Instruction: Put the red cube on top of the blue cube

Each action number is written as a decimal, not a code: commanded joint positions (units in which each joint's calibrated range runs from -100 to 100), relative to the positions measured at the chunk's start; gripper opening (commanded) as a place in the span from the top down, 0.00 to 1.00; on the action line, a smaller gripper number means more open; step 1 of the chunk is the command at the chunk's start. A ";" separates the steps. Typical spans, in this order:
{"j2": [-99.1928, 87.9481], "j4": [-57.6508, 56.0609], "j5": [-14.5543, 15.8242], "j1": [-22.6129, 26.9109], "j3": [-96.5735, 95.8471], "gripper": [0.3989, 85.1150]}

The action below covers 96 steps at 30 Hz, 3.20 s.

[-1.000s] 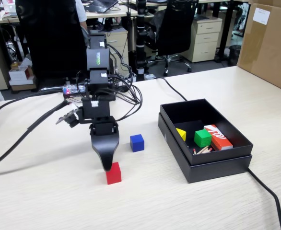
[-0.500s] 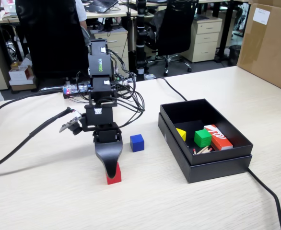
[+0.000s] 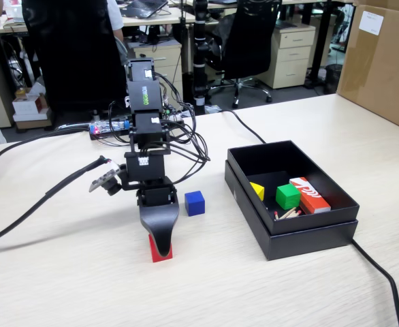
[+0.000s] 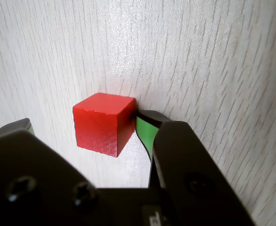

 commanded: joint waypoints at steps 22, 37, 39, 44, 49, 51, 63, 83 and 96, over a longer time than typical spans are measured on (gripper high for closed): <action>-1.64 -0.58 -2.74 0.05 5.72 1.00; -44.44 -0.84 2.54 2.30 -21.48 1.00; -47.54 -2.92 3.37 2.74 -21.93 1.00; -55.57 -4.13 6.50 4.40 -26.19 1.00; -57.41 -4.13 8.40 5.91 -29.45 1.00; -57.29 -4.13 9.87 6.79 -31.09 1.00; -53.16 -3.35 12.36 8.11 -31.99 1.00; -44.90 3.13 12.21 7.96 -32.54 0.99; -45.82 3.13 11.97 7.28 -34.98 0.99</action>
